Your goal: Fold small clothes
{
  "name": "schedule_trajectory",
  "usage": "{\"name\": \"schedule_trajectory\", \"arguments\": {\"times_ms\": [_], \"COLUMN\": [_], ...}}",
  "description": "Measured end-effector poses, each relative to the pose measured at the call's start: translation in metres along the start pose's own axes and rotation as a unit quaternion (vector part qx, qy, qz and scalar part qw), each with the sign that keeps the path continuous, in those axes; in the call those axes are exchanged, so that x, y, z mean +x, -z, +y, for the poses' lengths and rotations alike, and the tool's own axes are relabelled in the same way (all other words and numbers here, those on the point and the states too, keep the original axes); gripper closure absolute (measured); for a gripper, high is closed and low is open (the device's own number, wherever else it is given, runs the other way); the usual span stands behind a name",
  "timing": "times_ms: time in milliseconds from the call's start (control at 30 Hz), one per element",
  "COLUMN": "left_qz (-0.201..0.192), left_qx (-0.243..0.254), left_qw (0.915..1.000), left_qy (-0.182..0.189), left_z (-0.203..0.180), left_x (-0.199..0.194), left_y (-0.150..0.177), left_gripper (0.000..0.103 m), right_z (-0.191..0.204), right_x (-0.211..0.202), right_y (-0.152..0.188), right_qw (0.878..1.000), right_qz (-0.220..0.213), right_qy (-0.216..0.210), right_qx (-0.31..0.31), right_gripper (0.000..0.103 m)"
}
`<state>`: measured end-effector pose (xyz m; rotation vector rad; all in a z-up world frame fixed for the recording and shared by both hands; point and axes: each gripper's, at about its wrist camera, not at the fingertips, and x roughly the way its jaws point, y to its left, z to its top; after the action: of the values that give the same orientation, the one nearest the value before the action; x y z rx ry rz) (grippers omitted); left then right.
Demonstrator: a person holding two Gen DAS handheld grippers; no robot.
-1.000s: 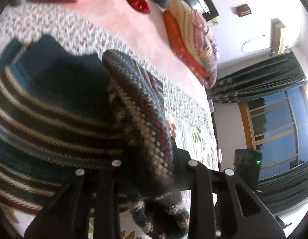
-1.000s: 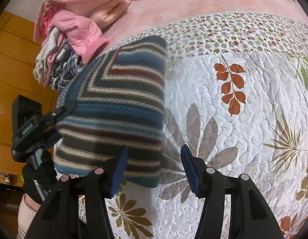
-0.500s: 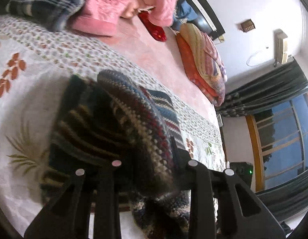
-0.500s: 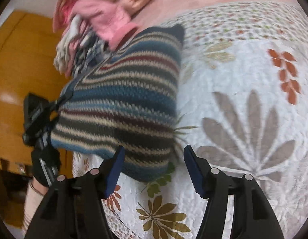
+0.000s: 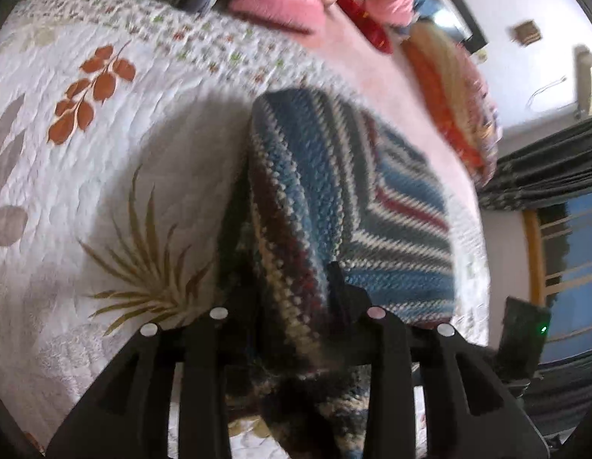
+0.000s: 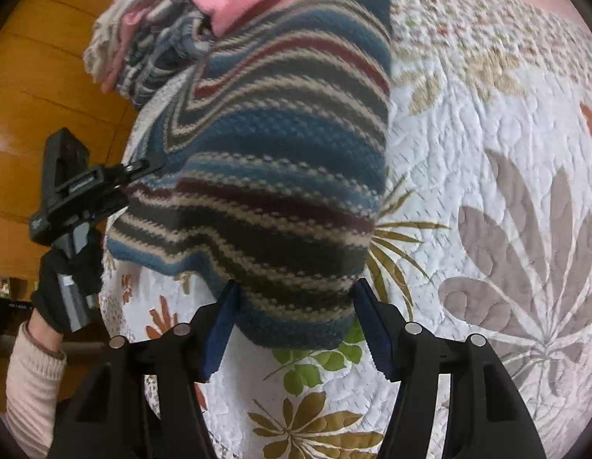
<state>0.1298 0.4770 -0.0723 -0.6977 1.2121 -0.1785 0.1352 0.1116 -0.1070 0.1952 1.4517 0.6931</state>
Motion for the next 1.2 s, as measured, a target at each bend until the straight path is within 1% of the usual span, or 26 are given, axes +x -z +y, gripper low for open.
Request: {"name": "schedule_trajectory", "arguments": {"times_ms": [33,67,167,200,233,300,367,400,467,500,567,600,633,667,700,767,800,867,900,1000,1067,1200], "left_qz": [0.000,-0.001,-0.002,0.007,0.018,0.029,0.053,0.061,0.074,0.076,0.074,0.079,0.079,0.070,0.064,0.051,0.047,0.057,0.066,0.097,0.108,0.108], "left_qx": [0.005,0.008,0.014,0.011,0.007,0.008,0.013,0.017,0.023,0.022,0.017,0.006,-0.008,-0.026,-0.029,-0.016,-0.009,-0.015,-0.019,-0.004,0.009,0.016], "left_qw": [0.9999,0.9998,0.9998,0.9996,0.9995,0.9995,0.9985,0.9980,0.9965,0.9960,0.9964,0.9964,0.9967,0.9972,0.9975,0.9985,0.9989,0.9982,0.9976,0.9940,0.9919,0.9914], "left_qy": [-0.010,-0.016,-0.016,-0.023,-0.025,-0.009,-0.003,-0.010,-0.033,-0.043,-0.038,-0.029,-0.017,-0.002,0.006,0.008,0.000,-0.007,-0.011,-0.051,-0.066,-0.072], "left_z": [-0.003,-0.006,-0.015,-0.018,-0.021,-0.027,-0.034,-0.036,-0.038,-0.038,-0.033,-0.028,-0.023,-0.017,-0.015,-0.011,-0.007,0.004,0.011,0.020,0.021,0.019], "left_x": [-0.005,-0.010,-0.029,-0.034,-0.038,-0.043,-0.042,-0.039,-0.033,-0.029,-0.026,-0.024,-0.026,-0.032,-0.036,-0.050,-0.056,-0.056,-0.051,-0.028,-0.013,-0.005], "left_y": [-0.001,0.000,0.008,0.013,0.020,0.033,0.048,0.052,0.059,0.061,0.061,0.059,0.058,0.055,0.054,0.048,0.045,0.043,0.044,0.053,0.057,0.060], "left_gripper": [0.066,0.064,0.052,0.046,0.046,0.044,0.042,0.040,0.040,0.044,0.066,0.086,0.091,0.092,0.093,0.094,0.094,0.094,0.094,0.094,0.094,0.092], "right_z": [0.000,0.000,-0.002,-0.003,-0.001,0.000,0.001,0.002,0.002,0.002,0.002,0.003,0.006,0.010,0.011,0.014,0.015,0.016,0.016,0.016,0.016,0.010], "right_x": [0.002,0.003,-0.003,-0.007,-0.011,-0.017,-0.019,-0.020,-0.021,-0.021,-0.021,-0.021,-0.020,-0.018,-0.019,-0.019,-0.018,-0.014,-0.011,-0.002,0.005,0.013], "right_y": [0.000,0.001,0.000,0.001,0.001,0.000,-0.003,-0.002,-0.002,-0.001,0.001,0.001,0.000,-0.001,-0.002,-0.003,-0.003,-0.004,-0.005,-0.004,-0.002,0.000], "right_qw": [1.000,1.000,1.000,1.000,1.000,1.000,1.000,1.000,1.000,1.000,1.000,1.000,1.000,1.000,1.000,1.000,1.000,1.000,1.000,1.000,0.999,0.999], "right_qz": [0.002,0.003,0.002,0.000,-0.003,-0.008,-0.009,-0.010,-0.010,-0.009,-0.007,-0.007,-0.006,-0.006,-0.006,-0.007,-0.006,-0.003,0.000,0.008,0.014,0.021], "right_qy": [0.001,0.003,-0.004,-0.006,-0.007,-0.011,-0.016,-0.016,-0.014,-0.013,-0.010,-0.010,-0.010,-0.010,-0.011,-0.013,-0.013,-0.011,-0.008,0.000,0.017,0.045], "right_qx": [0.000,-0.001,0.001,-0.002,-0.007,-0.008,-0.005,-0.006,-0.009,-0.011,-0.014,-0.015,-0.018,-0.020,-0.022,-0.025,-0.025,-0.025,-0.025,-0.023,-0.025,-0.019], "right_gripper": [0.041,0.041,0.041,0.040,0.040,0.040,0.040,0.040,0.040,0.040,0.040,0.040,0.040,0.040,0.040,0.040,0.040,0.040,0.040,0.040,0.040,0.038]}}
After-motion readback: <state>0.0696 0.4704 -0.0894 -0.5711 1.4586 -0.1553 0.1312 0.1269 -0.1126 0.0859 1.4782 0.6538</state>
